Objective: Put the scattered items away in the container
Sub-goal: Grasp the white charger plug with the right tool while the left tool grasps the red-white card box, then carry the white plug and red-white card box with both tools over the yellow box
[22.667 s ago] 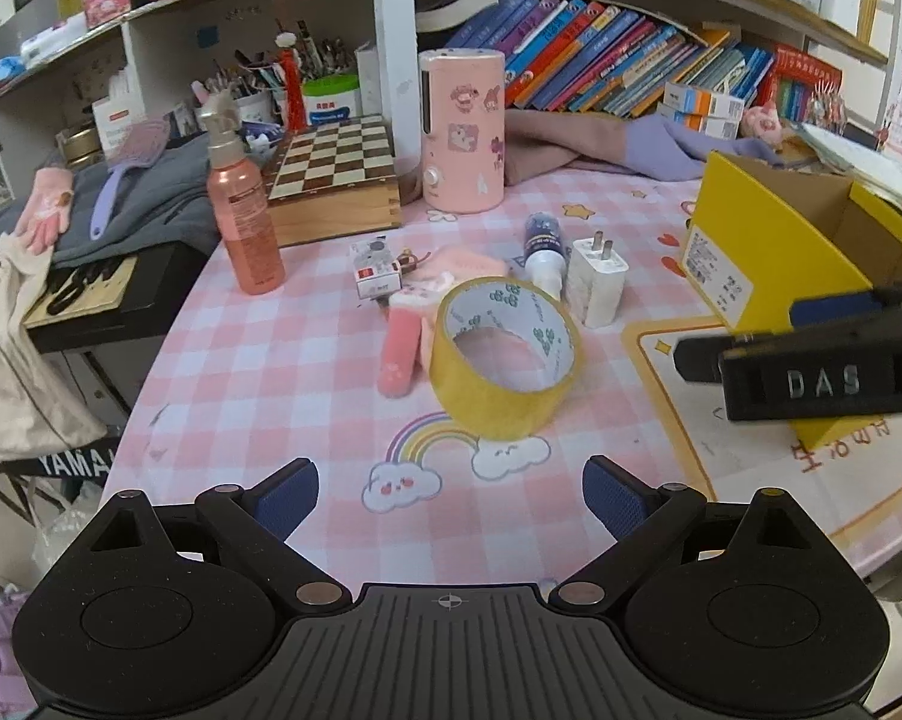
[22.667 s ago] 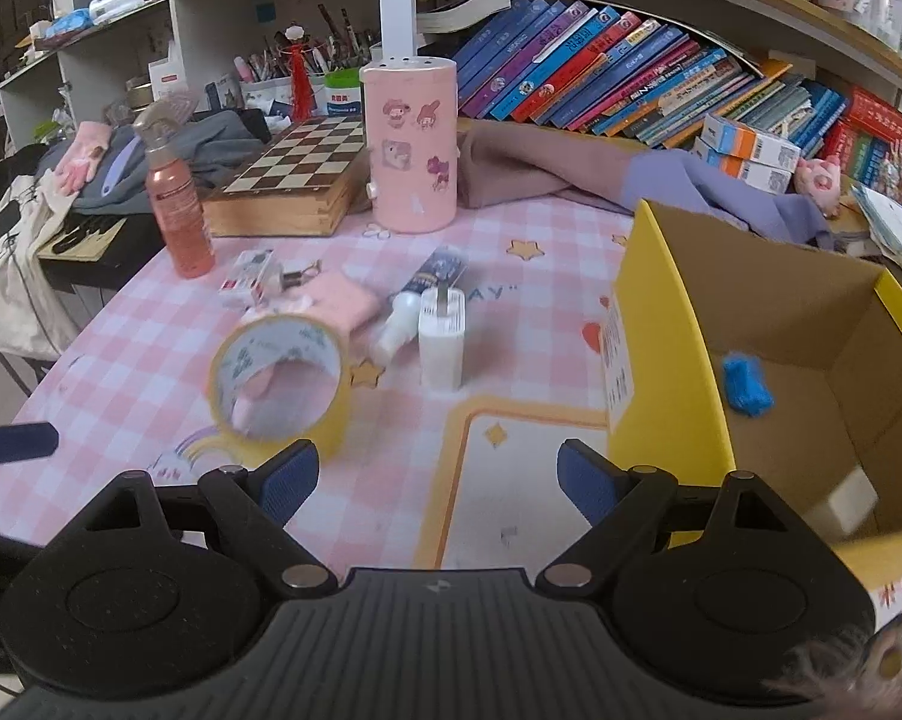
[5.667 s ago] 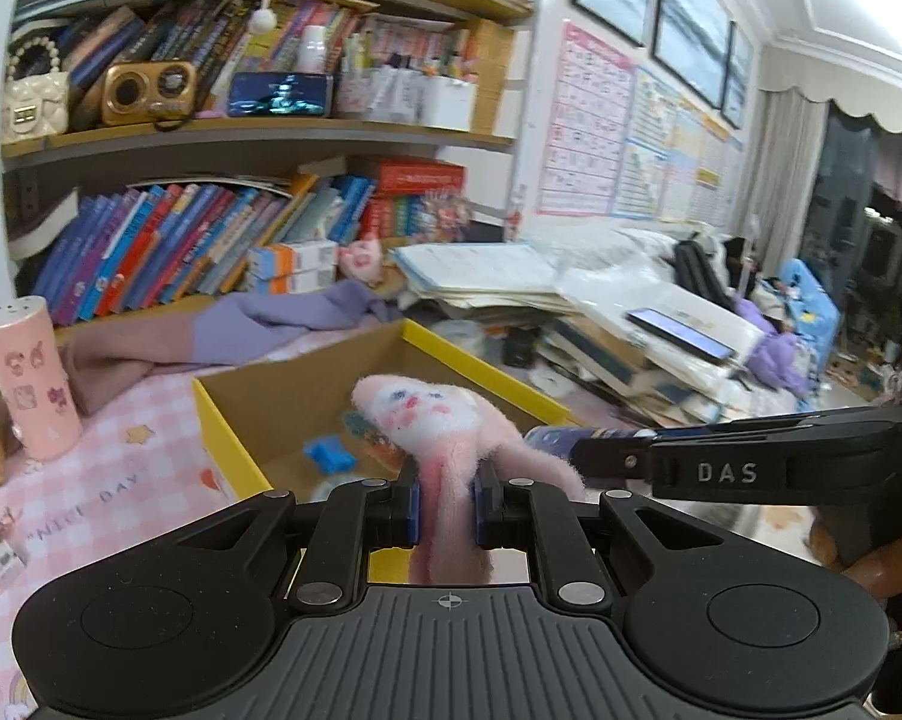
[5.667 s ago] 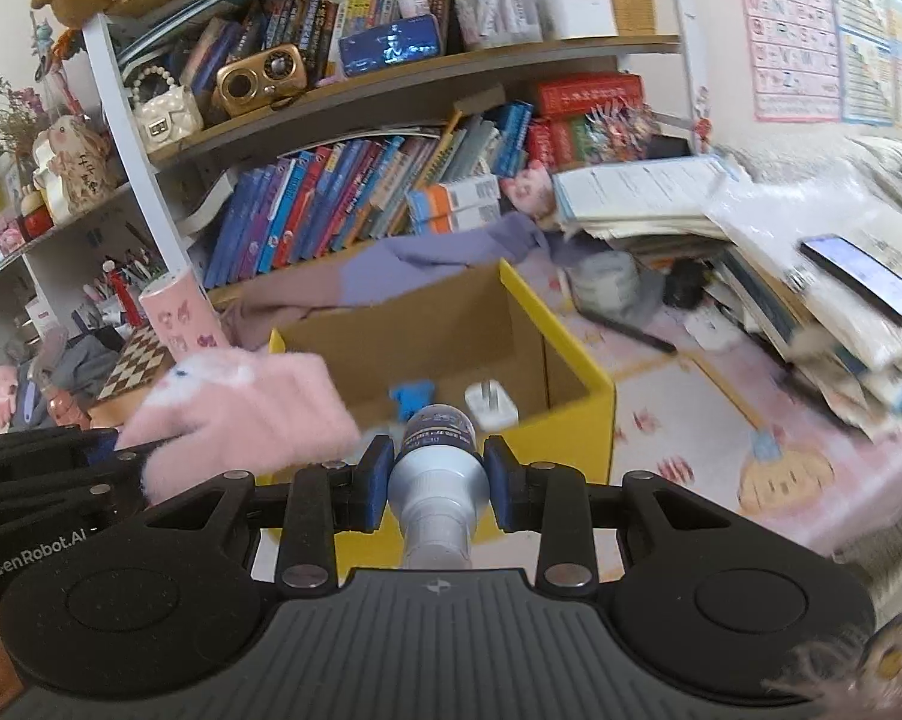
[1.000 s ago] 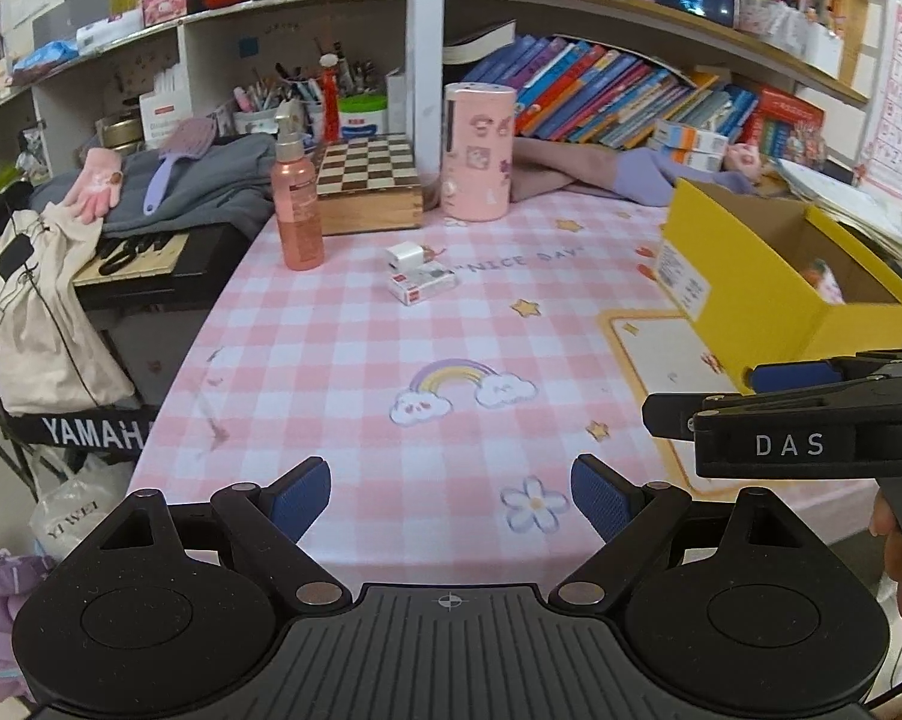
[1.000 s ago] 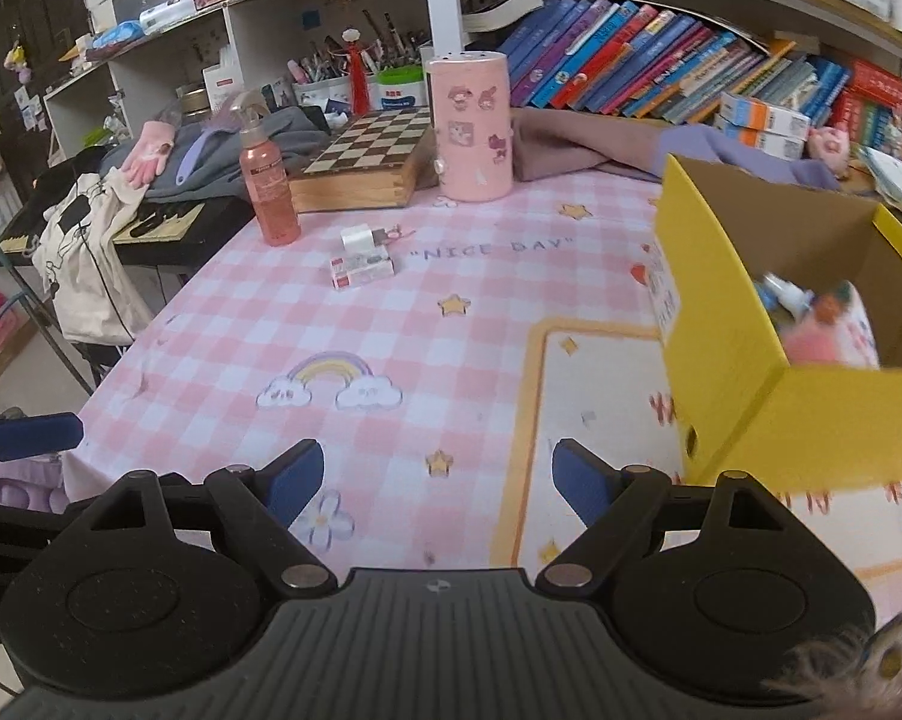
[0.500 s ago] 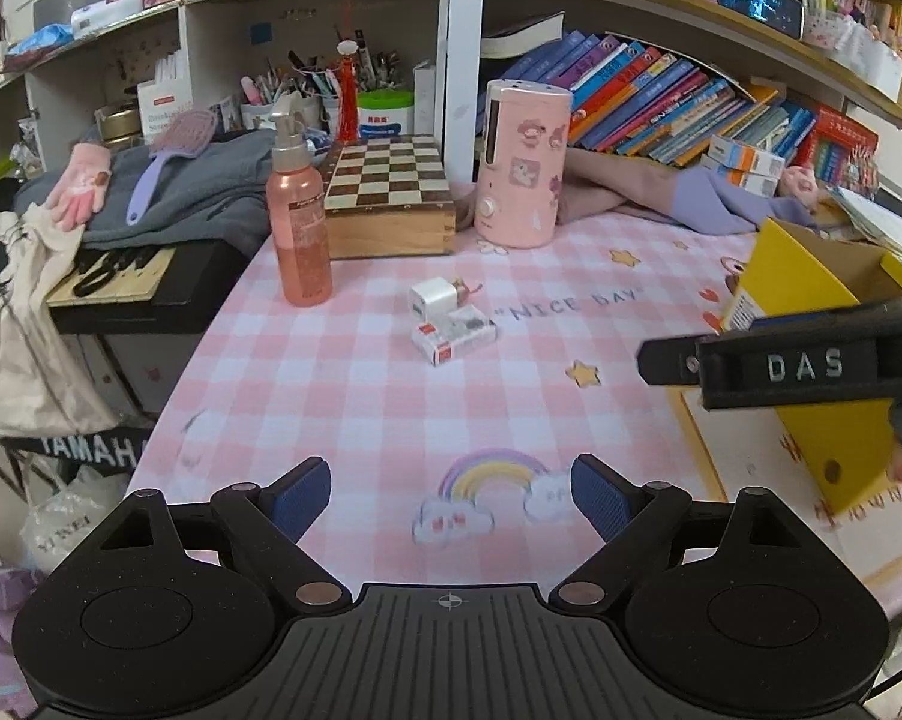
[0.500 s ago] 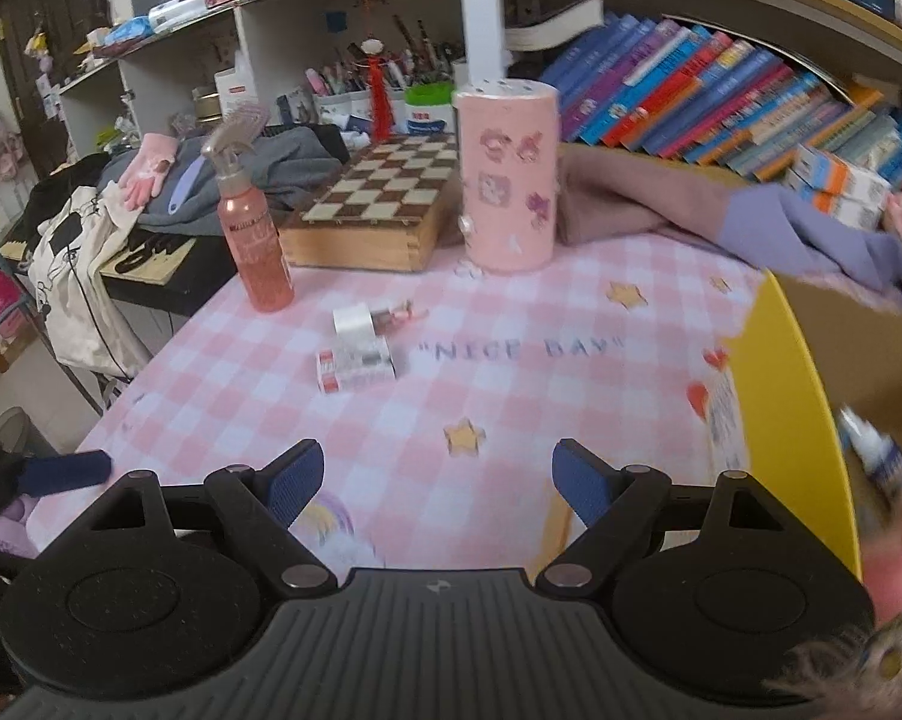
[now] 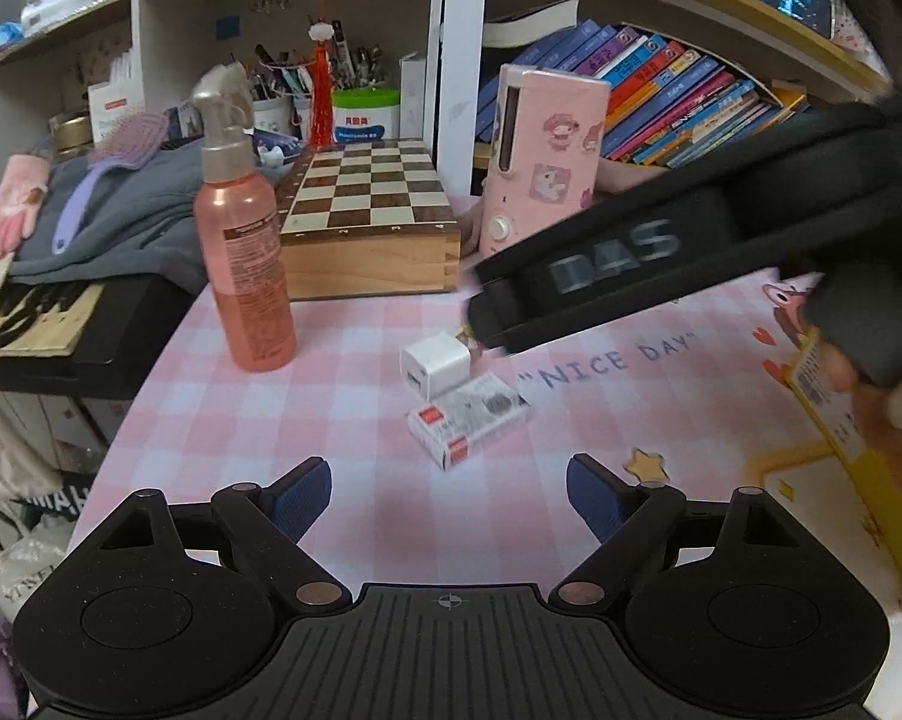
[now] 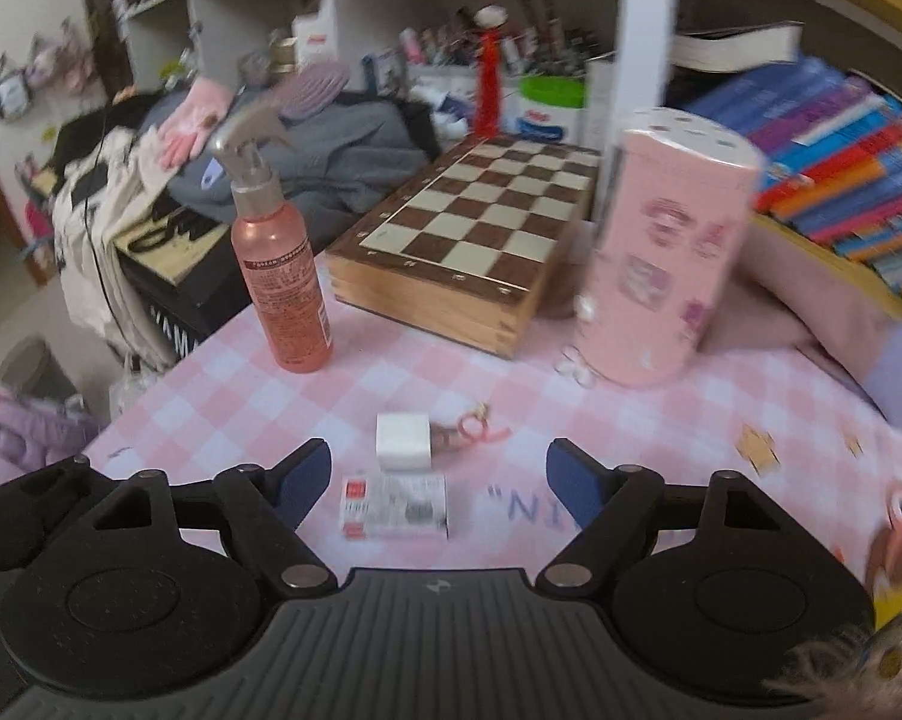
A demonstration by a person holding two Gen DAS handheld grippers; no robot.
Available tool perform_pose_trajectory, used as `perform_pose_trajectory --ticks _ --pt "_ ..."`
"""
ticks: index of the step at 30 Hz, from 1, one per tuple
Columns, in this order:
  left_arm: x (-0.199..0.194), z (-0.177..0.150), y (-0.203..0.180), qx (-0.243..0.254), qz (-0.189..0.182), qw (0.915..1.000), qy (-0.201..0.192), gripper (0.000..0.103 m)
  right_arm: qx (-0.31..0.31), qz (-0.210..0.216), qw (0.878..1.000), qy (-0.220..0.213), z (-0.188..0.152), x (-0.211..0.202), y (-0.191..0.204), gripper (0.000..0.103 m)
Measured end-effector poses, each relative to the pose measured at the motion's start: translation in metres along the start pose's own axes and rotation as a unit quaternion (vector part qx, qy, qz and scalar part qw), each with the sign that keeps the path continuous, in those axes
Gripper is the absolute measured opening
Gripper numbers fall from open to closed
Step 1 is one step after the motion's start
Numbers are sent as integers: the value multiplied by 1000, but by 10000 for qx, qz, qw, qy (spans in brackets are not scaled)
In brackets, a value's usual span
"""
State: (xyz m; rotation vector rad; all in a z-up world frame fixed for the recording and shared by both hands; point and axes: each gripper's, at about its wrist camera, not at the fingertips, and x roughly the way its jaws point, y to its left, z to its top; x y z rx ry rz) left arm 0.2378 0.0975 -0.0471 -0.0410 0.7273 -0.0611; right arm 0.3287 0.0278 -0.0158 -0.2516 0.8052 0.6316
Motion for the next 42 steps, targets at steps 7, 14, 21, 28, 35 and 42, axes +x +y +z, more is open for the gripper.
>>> perform_pose_trajectory --ticks 7,14,21,28,35,42 --pt "22 3 6 -40 -29 9999 106 87 -432 144 9977 509 14 62 4 67" --pt "32 4 10 -118 -101 9998 115 87 -344 358 9958 772 12 90 -3 41" --pt "49 8 1 -3 -215 9996 155 78 74 110 9995 292 16 63 -27 41" --pt "65 7 -10 320 -272 9989 223 58 596 -235 9978 163 10 41 -56 41" --pt "57 5 -17 472 -340 9981 193 56 821 -278 9962 100 0 24 -63 41" --pt "30 7 -13 334 -318 9989 123 56 862 -274 9959 -31 -11 -1 -54 41"
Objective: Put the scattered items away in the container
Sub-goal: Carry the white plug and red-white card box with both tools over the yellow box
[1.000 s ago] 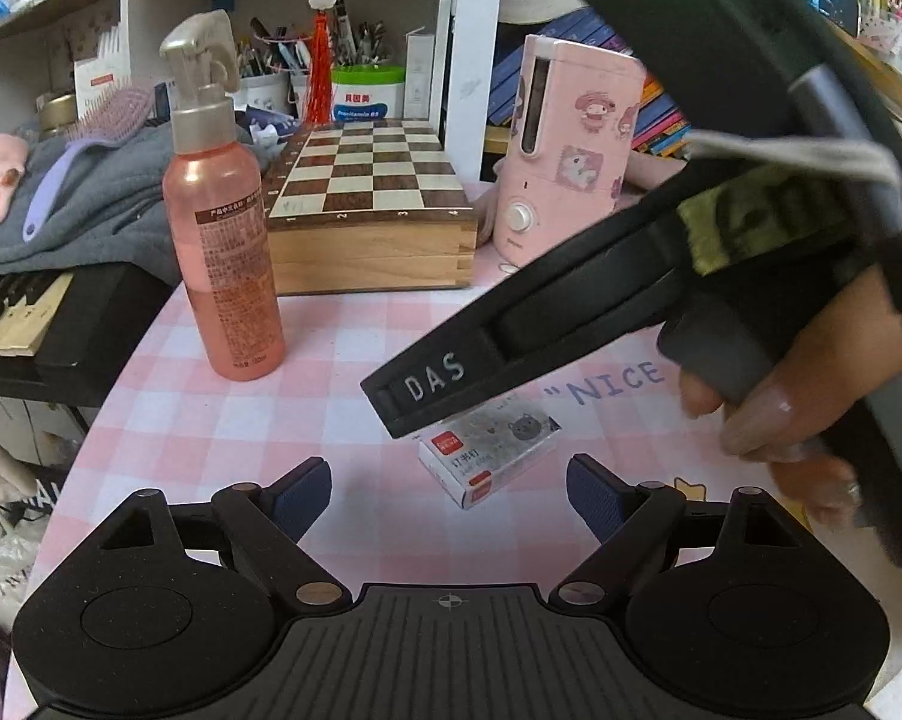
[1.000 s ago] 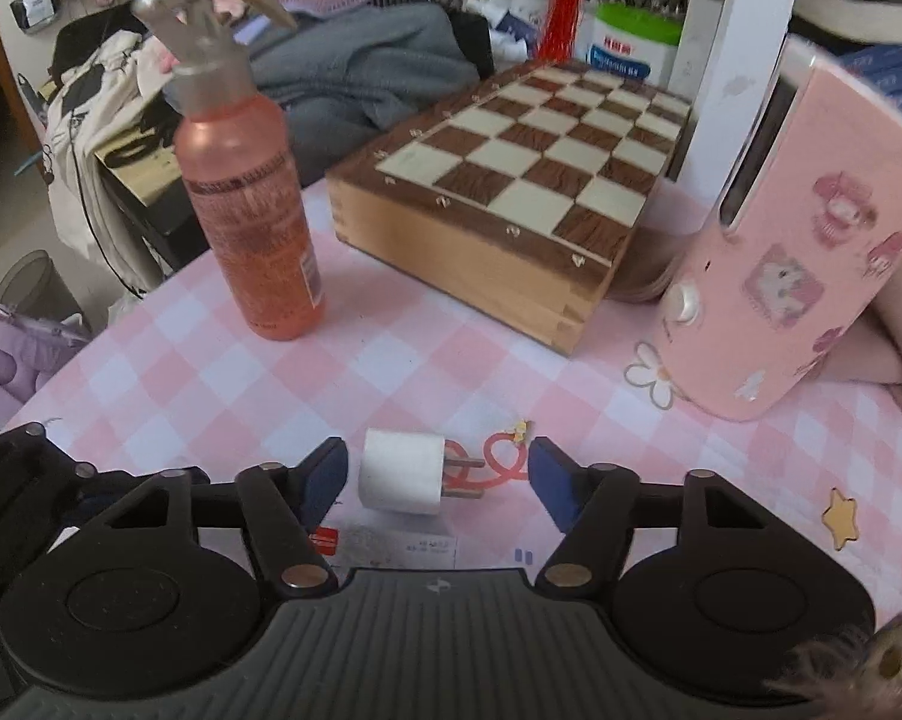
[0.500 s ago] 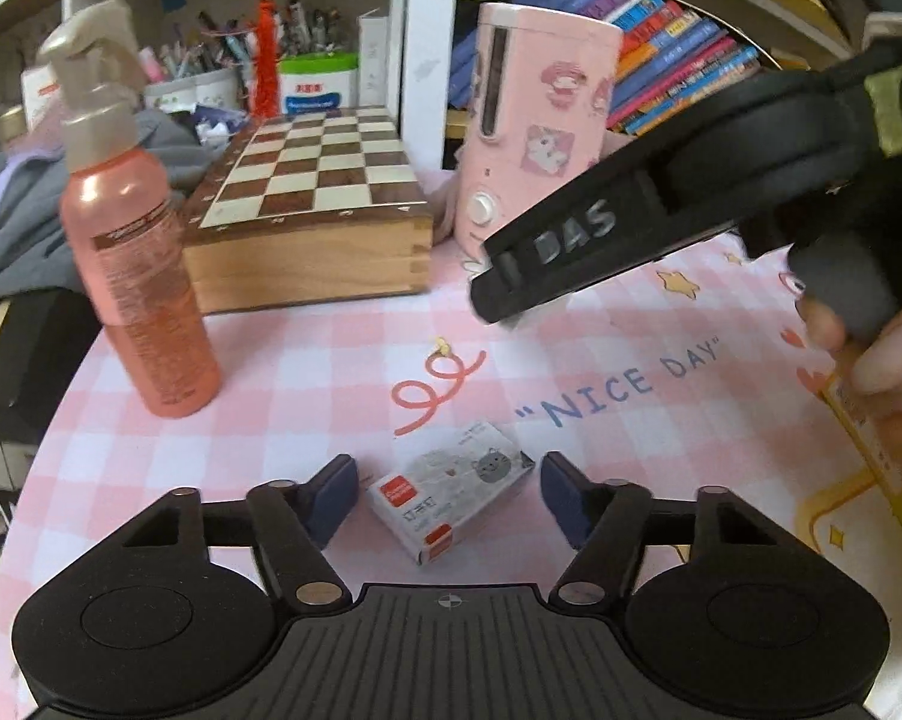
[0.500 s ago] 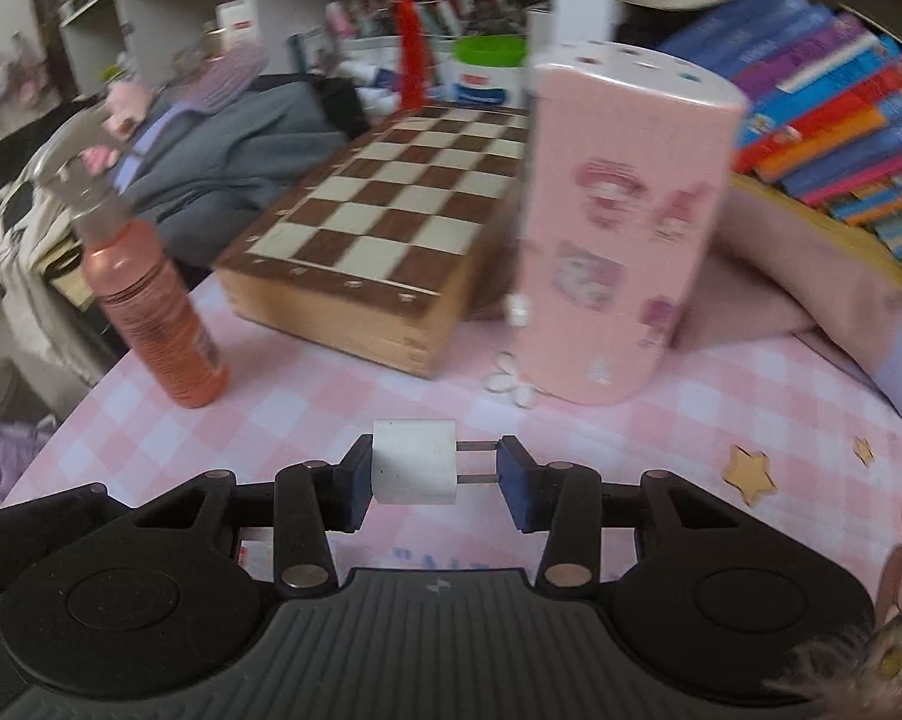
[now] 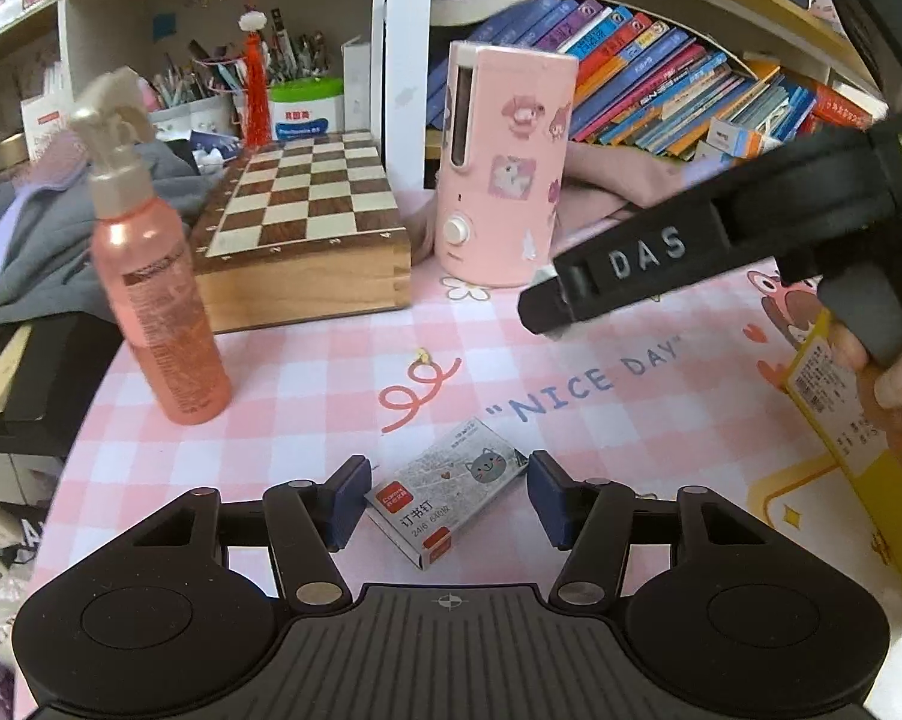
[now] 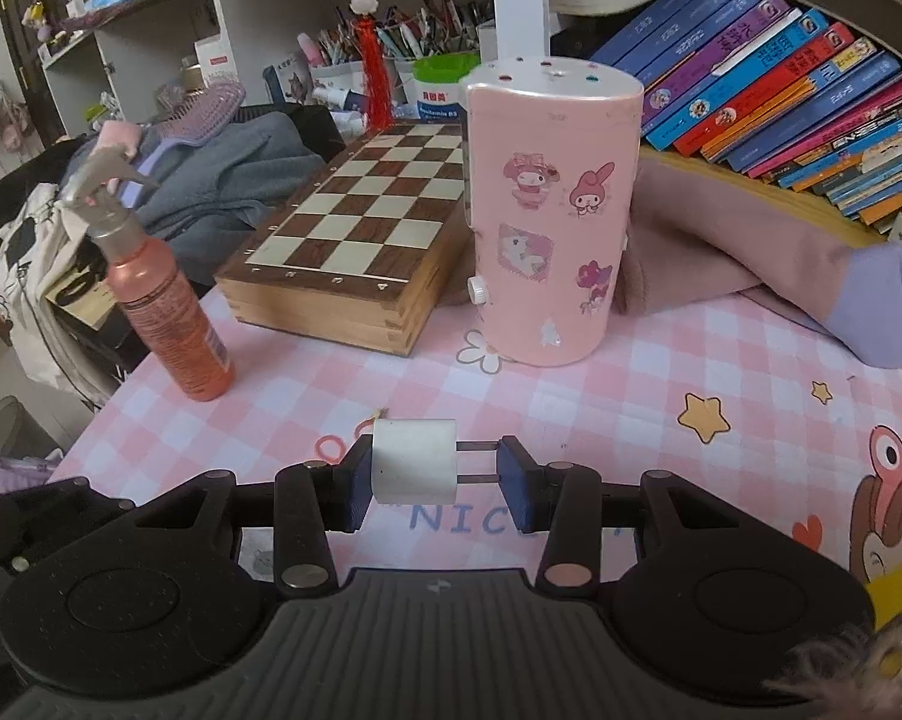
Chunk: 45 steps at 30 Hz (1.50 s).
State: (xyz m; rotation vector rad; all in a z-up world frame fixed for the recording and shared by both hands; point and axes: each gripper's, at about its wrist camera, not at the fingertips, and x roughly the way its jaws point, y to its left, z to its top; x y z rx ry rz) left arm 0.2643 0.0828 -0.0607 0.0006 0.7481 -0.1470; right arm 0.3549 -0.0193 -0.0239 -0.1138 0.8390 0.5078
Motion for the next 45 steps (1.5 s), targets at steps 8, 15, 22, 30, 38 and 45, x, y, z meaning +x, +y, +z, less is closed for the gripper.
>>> perform_pose_trajectory --ticks 8,15,22,30,38,45 --pt "-45 -13 0 -53 24 10000 -72 56 -76 2 9998 -196 -24 -45 12 41" --pt "-92 -23 -2 -161 -26 9994 -305 56 -45 74 9993 -377 -51 -91 25 41" --pt "-140 -35 -6 -174 -111 9984 -520 56 2 73 9980 -626 -75 -142 35 41" --pt "-186 -58 -15 -208 -307 9975 -594 56 112 22 9977 -663 -121 -191 46 41" --pt "-225 -85 -36 -117 -433 9974 -564 56 205 -89 9977 -645 -171 -227 57 41" --pt "-249 -107 -54 -38 -607 9966 -552 56 289 -184 9970 -701 -207 -256 67 41"
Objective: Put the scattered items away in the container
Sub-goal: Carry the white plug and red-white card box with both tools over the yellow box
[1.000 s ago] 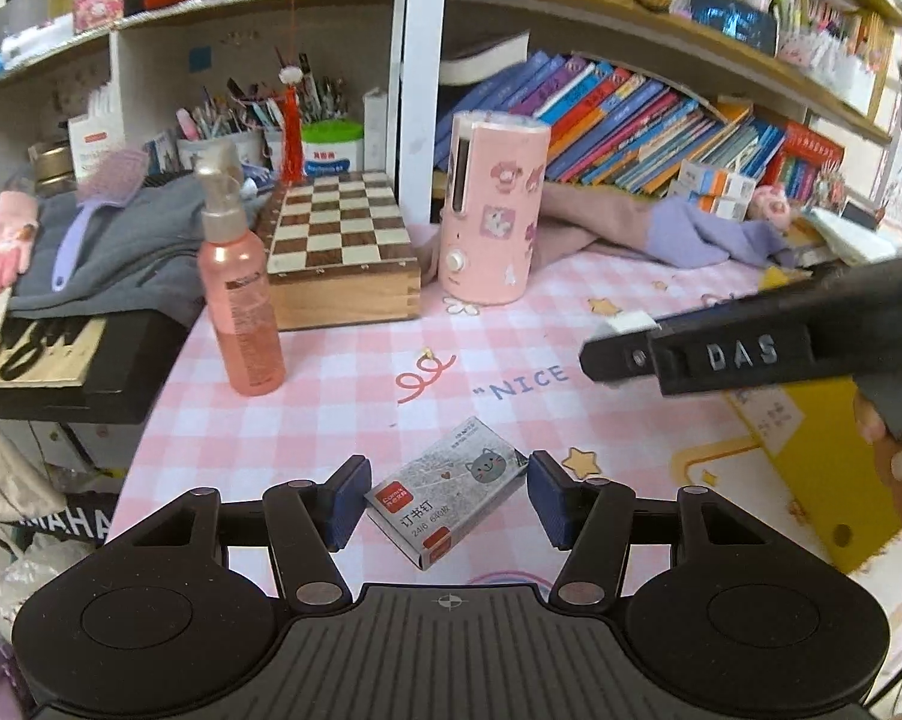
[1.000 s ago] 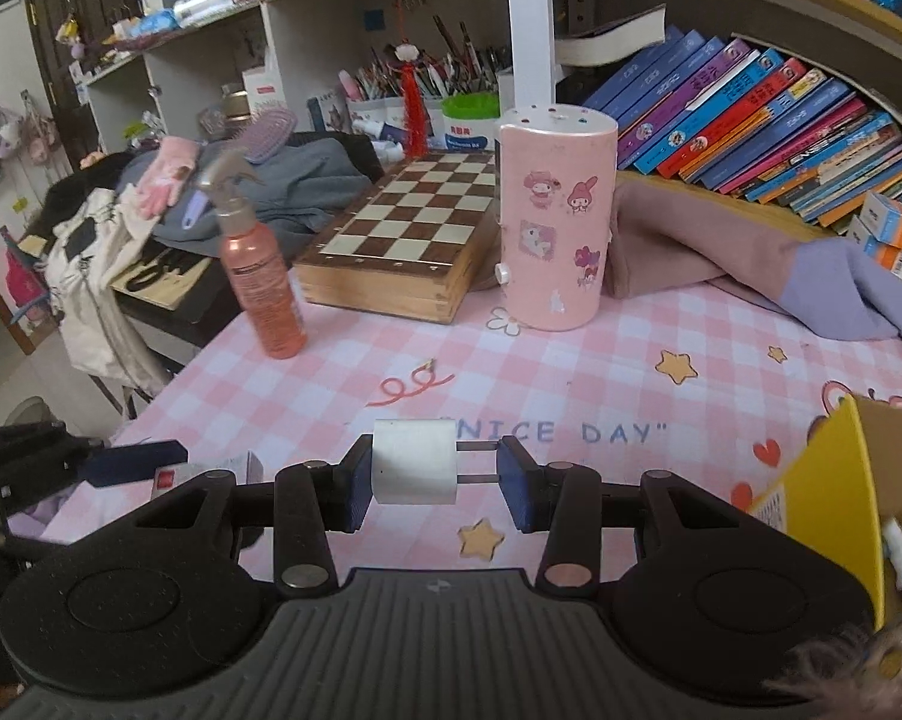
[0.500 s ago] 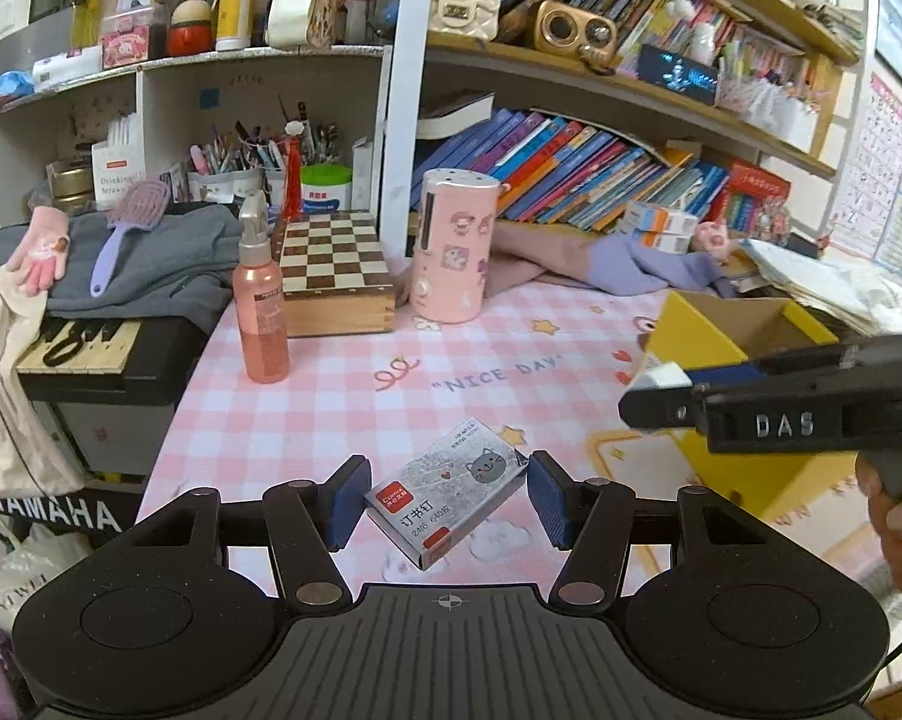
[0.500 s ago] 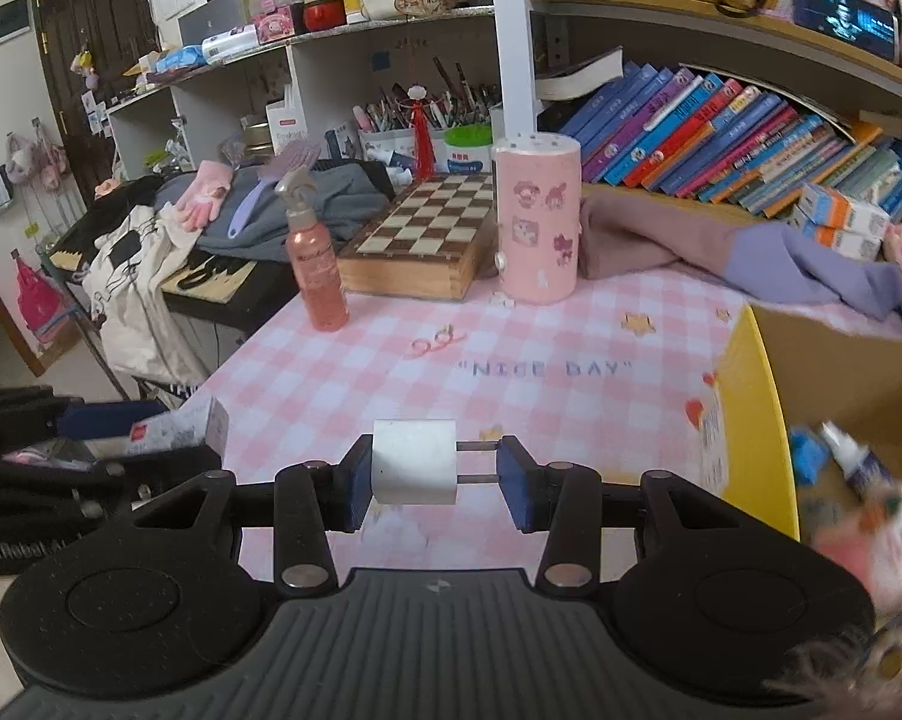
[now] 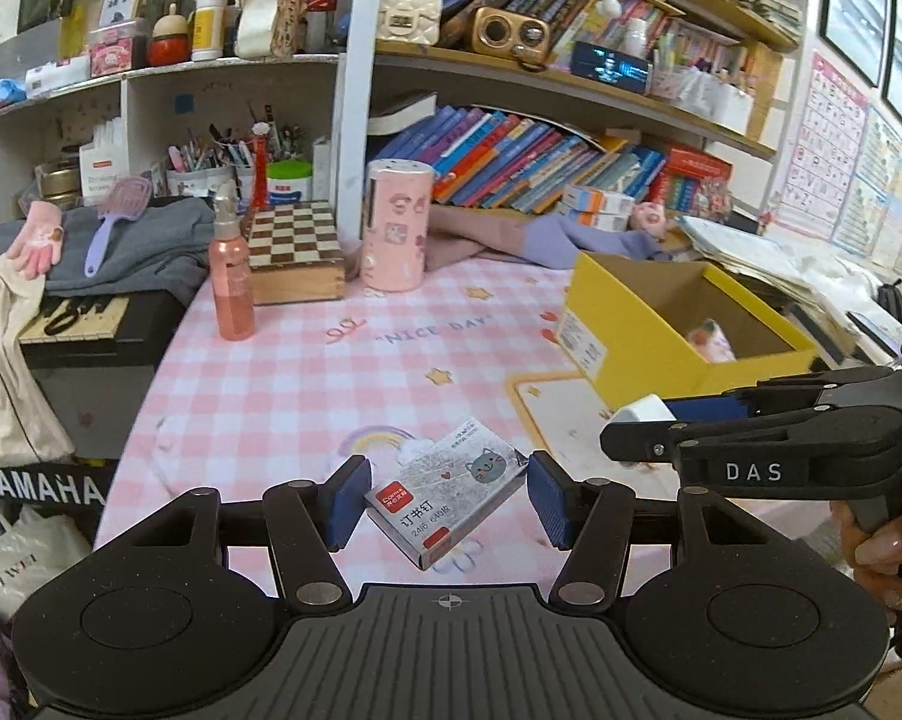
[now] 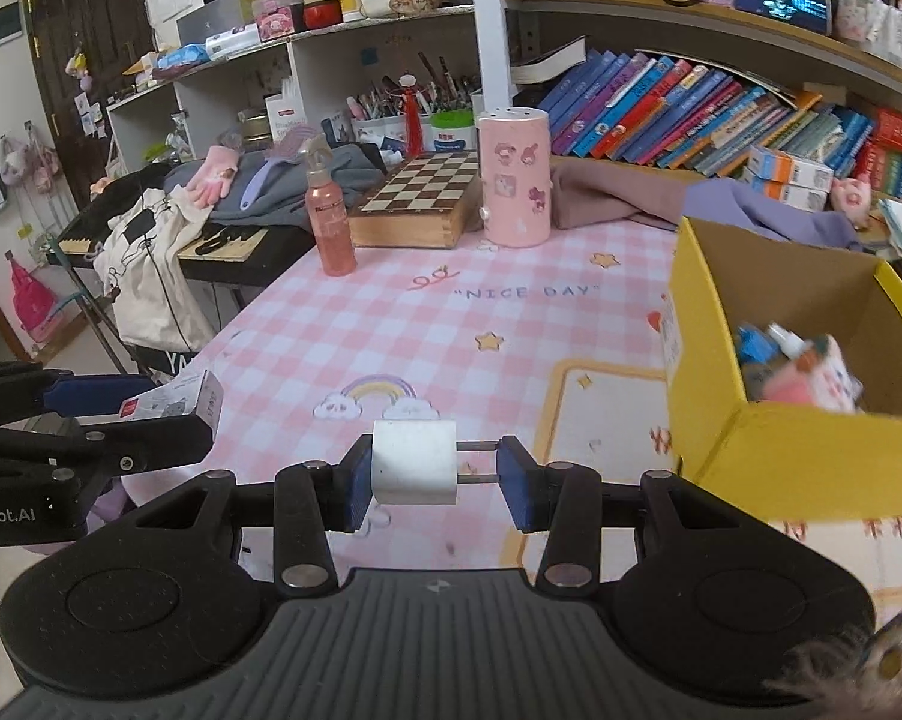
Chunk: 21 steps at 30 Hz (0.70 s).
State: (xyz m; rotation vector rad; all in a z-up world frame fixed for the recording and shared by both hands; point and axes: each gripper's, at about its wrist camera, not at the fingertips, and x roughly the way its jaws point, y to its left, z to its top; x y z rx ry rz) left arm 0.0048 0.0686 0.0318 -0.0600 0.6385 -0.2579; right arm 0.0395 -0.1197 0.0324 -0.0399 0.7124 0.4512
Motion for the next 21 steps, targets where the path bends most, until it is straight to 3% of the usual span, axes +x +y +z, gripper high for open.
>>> perform_pose_trajectory --ticks 10,21 --pt "-13 -12 -31 283 -447 9986 73 57 465 -417 9980 -61 -37 -45 -13 41" --pt "-2 -16 -67 540 -1044 9928 219 57 824 -963 9919 1 -63 -79 -34 41"
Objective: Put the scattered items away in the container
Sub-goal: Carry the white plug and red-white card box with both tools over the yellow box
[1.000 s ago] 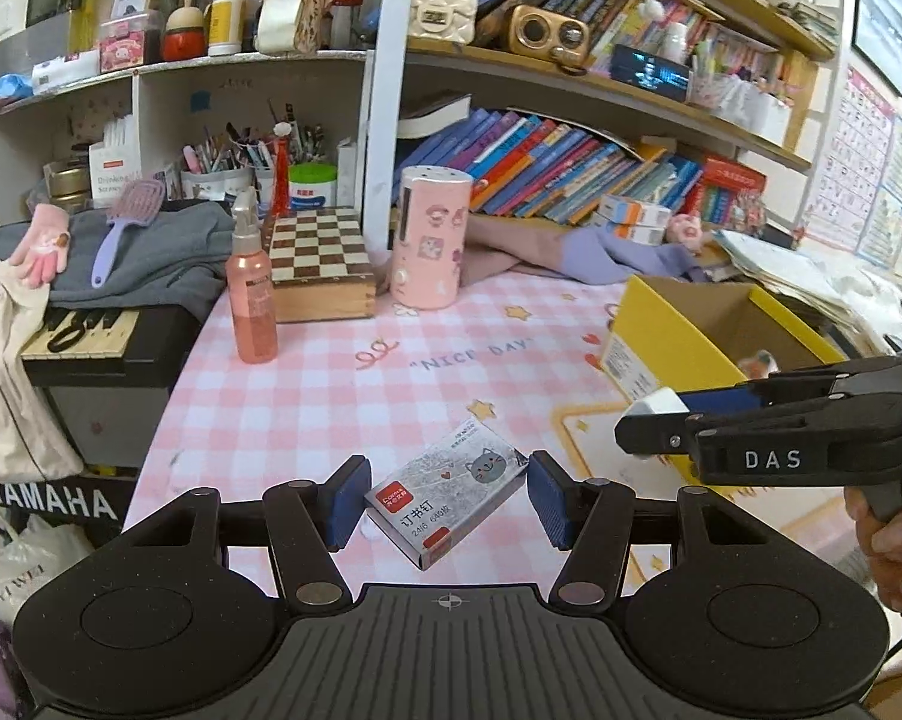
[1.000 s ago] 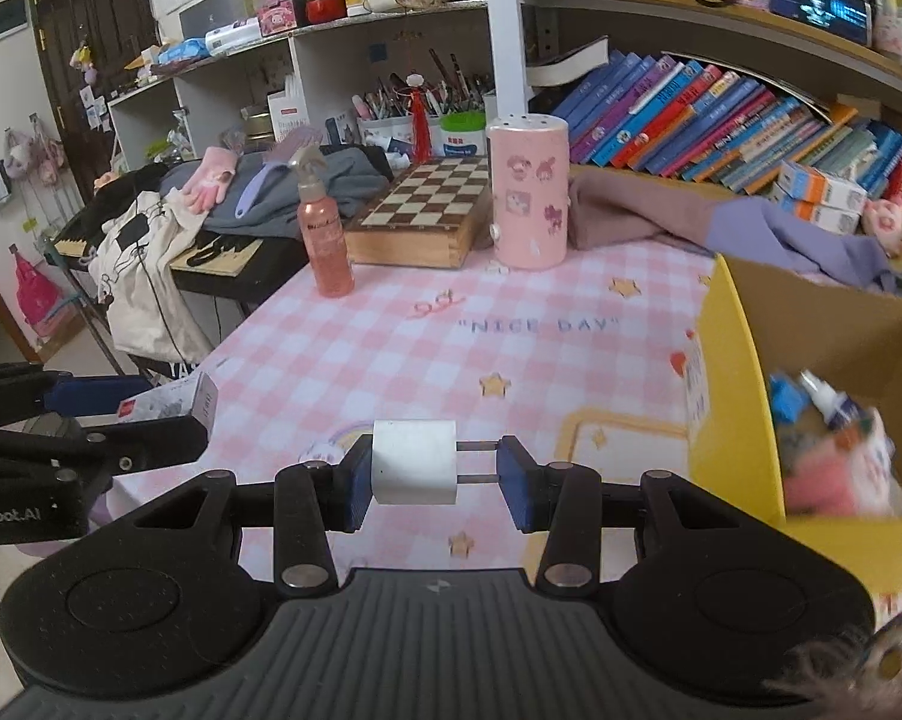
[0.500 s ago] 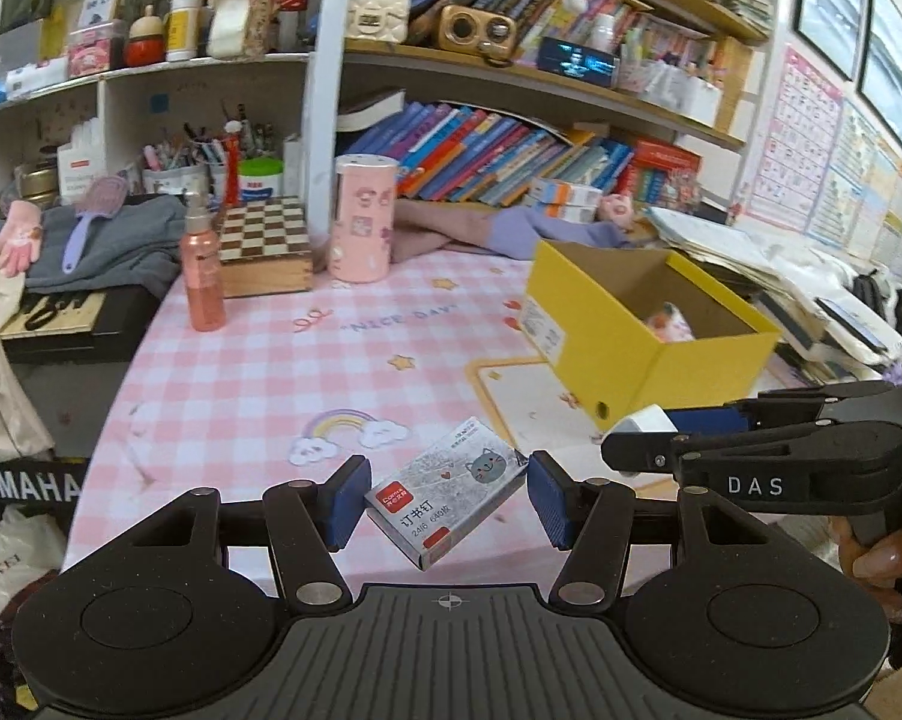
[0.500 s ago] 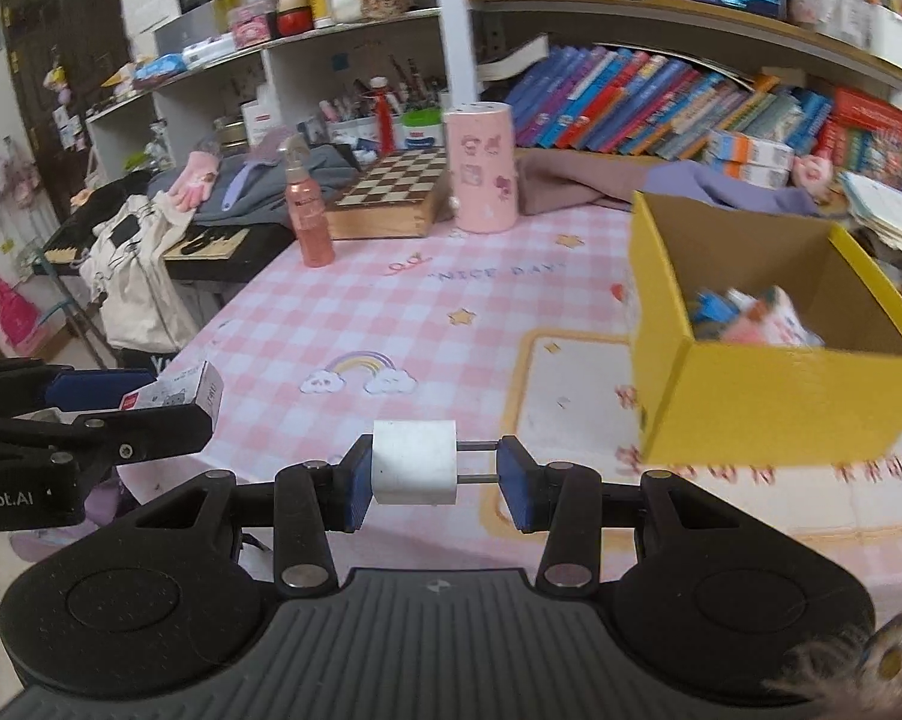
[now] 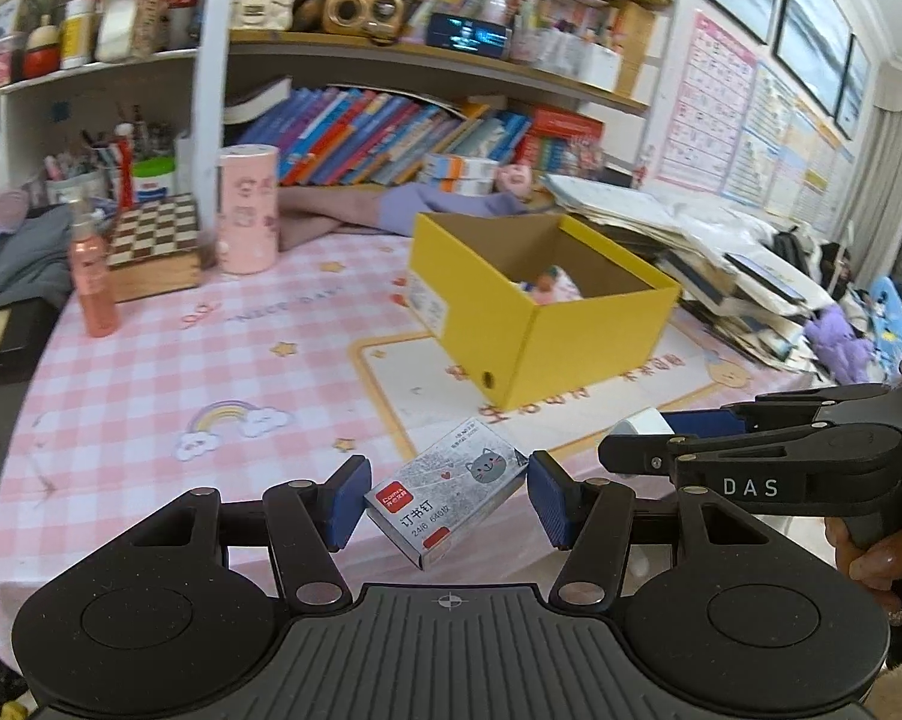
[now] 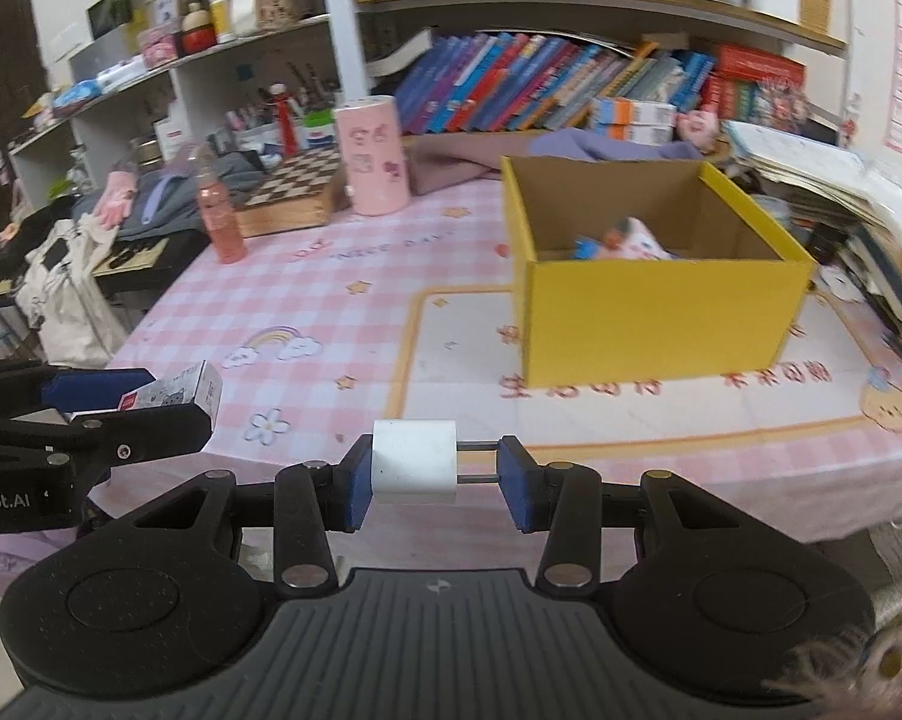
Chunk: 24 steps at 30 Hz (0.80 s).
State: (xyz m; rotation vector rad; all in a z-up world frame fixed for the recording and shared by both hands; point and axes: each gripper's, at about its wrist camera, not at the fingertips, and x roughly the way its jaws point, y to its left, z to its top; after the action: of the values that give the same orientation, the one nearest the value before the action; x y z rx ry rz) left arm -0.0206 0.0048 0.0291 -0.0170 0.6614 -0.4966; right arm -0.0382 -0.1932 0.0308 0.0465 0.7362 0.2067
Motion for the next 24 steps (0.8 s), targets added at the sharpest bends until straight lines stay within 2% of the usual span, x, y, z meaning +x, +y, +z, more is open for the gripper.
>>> perform_pose_trajectory --ticks 14,24 --pt "45 20 -47 383 -530 9977 157 57 395 -527 9978 35 -6 -12 -60 41" --pt "80 39 -81 604 -760 9950 241 57 607 -718 9956 32 2 -9 -109 41"
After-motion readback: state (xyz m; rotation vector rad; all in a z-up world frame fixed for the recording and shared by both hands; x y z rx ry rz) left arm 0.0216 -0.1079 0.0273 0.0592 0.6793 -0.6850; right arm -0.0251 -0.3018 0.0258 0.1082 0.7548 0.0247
